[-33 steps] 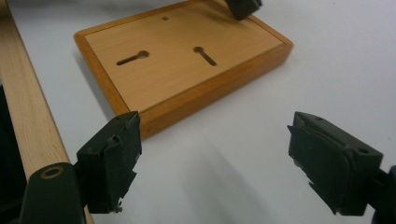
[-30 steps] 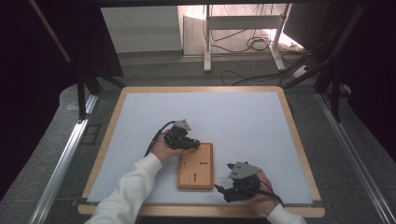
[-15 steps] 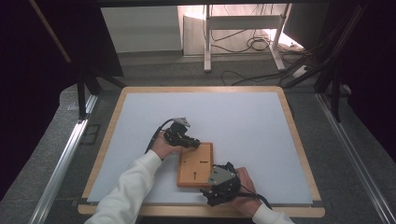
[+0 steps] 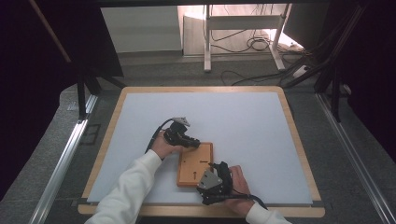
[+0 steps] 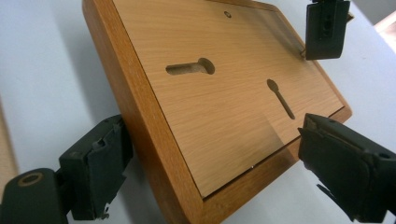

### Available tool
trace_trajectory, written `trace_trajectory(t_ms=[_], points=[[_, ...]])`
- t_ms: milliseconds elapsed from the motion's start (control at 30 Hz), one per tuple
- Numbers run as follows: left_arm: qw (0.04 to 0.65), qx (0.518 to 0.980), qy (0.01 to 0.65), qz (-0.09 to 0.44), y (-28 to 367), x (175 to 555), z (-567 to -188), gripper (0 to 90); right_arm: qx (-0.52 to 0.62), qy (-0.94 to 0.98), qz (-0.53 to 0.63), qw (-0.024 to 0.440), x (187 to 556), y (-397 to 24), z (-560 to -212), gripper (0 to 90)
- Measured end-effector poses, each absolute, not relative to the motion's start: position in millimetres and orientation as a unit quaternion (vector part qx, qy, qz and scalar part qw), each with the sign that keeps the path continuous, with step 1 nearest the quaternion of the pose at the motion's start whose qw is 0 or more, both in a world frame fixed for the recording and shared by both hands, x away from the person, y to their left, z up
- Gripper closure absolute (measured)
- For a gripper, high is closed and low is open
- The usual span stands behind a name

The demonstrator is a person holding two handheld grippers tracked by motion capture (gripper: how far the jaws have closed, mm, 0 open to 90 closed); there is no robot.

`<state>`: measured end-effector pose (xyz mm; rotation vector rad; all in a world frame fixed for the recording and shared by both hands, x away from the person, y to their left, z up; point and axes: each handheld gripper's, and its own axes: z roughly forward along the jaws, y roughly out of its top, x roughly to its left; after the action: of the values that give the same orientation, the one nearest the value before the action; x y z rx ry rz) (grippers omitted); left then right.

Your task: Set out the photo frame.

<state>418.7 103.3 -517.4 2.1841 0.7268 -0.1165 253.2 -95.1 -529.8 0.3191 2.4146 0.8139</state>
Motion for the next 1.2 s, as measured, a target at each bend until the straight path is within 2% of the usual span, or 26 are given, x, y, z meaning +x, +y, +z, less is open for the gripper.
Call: trace_trajectory(t_ms=[333, 600, 733, 867, 1033, 1200], points=[[0.408, 0.863, 0.297, -0.032, 103, 418, -517, 84.2, 0.086, 0.884, 0.308, 0.341, 246, -94, -525, 19.8], [0.413, 0.858, 0.305, -0.028, 103, 418, -518, 84.3, 0.075, 0.876, 0.313, 0.359, 248, -96, -516, 30.0], [0.415, 0.855, 0.310, -0.028, 104, 419, -519, 83.8, 0.067, 0.880, 0.307, 0.356, 247, -95, -513, 40.8], [0.421, 0.850, 0.315, -0.029, 105, 420, -520, 82.8, 0.054, 0.877, 0.301, 0.371, 246, -95, -508, 46.8], [0.426, 0.846, 0.319, -0.030, 111, 420, -519, 78.9, 0.047, 0.870, 0.303, 0.385, 246, -97, -501, 51.6], [0.441, 0.831, 0.339, -0.007, 128, 415, -512, 67.3, 0.040, 0.871, 0.300, 0.386, 246, -97, -499, 52.8]])
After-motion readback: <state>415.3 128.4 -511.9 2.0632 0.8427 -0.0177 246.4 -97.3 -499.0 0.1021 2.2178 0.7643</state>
